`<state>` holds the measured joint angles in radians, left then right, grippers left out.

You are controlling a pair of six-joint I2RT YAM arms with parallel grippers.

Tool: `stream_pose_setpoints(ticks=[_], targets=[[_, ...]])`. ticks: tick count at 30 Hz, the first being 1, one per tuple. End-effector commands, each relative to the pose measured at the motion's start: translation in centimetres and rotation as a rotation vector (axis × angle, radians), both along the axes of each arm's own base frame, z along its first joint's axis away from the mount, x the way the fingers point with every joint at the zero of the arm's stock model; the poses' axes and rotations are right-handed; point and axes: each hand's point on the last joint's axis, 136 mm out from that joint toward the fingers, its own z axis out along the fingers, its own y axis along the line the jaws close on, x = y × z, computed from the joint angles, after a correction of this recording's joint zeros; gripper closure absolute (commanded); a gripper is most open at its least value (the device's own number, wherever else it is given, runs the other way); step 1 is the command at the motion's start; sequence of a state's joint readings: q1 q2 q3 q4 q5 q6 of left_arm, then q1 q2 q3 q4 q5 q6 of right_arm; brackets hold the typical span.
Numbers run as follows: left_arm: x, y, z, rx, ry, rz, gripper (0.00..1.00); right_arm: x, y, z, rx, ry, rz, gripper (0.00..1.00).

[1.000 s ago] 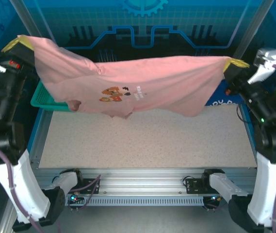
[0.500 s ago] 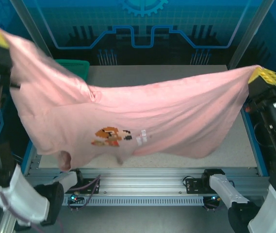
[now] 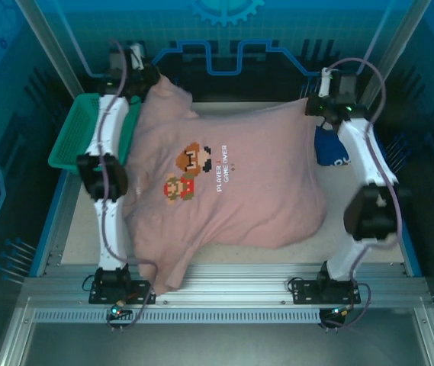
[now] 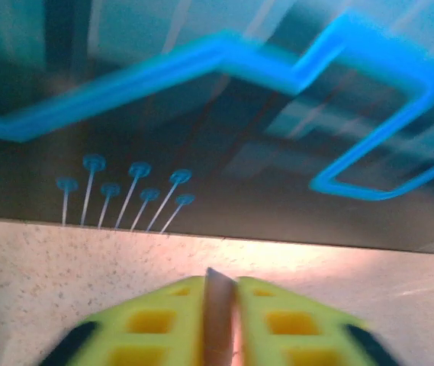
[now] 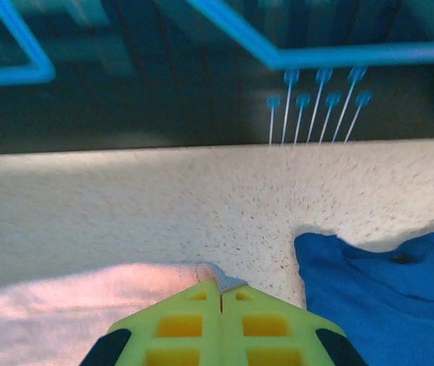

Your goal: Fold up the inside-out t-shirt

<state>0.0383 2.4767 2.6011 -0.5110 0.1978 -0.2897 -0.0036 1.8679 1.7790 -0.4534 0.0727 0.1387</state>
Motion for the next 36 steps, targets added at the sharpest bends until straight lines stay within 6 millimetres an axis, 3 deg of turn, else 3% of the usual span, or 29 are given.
stream_pose_setpoints(ticks=[1,3,4,7,10,12,16,18,22,25,27,30,36], targets=[[2.0,0.6,2.5,-0.027,-0.107,0.062,0.64,5.3,0.0,-1.5,-0.013,0.018,-0.03,0.88],[2.3,0.5,1.2,-0.059,-0.082,0.075,0.48,6.2,0.0,-3.4,-0.006,0.092,-0.026,0.73],[2.1,0.3,0.8,-0.069,-0.062,0.077,0.45,6.1,0.3,-3.7,0.002,0.108,-0.016,0.68],[-0.1,-1.3,1.6,-0.104,-0.012,0.051,0.38,3.7,1.4,-4.6,0.037,0.167,0.024,0.61],[-3.6,-3.1,1.2,-0.122,0.078,0.038,0.36,-1.3,2.7,-6.1,0.086,0.243,0.052,0.59],[-7.0,-4.9,0.2,-0.155,0.123,0.016,0.35,-5.8,3.9,-7.9,0.141,0.301,0.067,0.57],[-13.4,-8.0,-2.3,-0.261,0.167,-0.023,0.34,-14.0,4.4,-11.9,0.197,0.419,0.031,0.54],[-17.1,-9.7,-4.6,-0.313,0.212,-0.057,0.33,-17.7,4.5,-13.7,0.226,0.48,0.01,0.53],[-24.0,-14.1,-8.6,-0.294,0.301,-0.172,0.33,-22.9,3.9,-16.0,0.242,0.547,-0.043,0.5],[-28.9,-18.8,-10.6,-0.216,0.334,-0.331,0.32,-25.7,3.6,-18.5,0.251,0.609,-0.085,0.49],[-32.0,-21.9,-11.8,-0.131,0.314,-0.453,0.32,-26.8,3.7,-20.3,0.275,0.652,-0.094,0.48],[-35.5,-26.4,-12.9,0.018,0.256,-0.632,0.31,-26.7,4.2,-21.8,0.31,0.679,-0.095,0.48],[-38.9,-33.8,-15.5,0.378,0.119,-0.908,0.3,-24.1,6.1,-22.6,0.341,0.698,-0.028,0.51]])
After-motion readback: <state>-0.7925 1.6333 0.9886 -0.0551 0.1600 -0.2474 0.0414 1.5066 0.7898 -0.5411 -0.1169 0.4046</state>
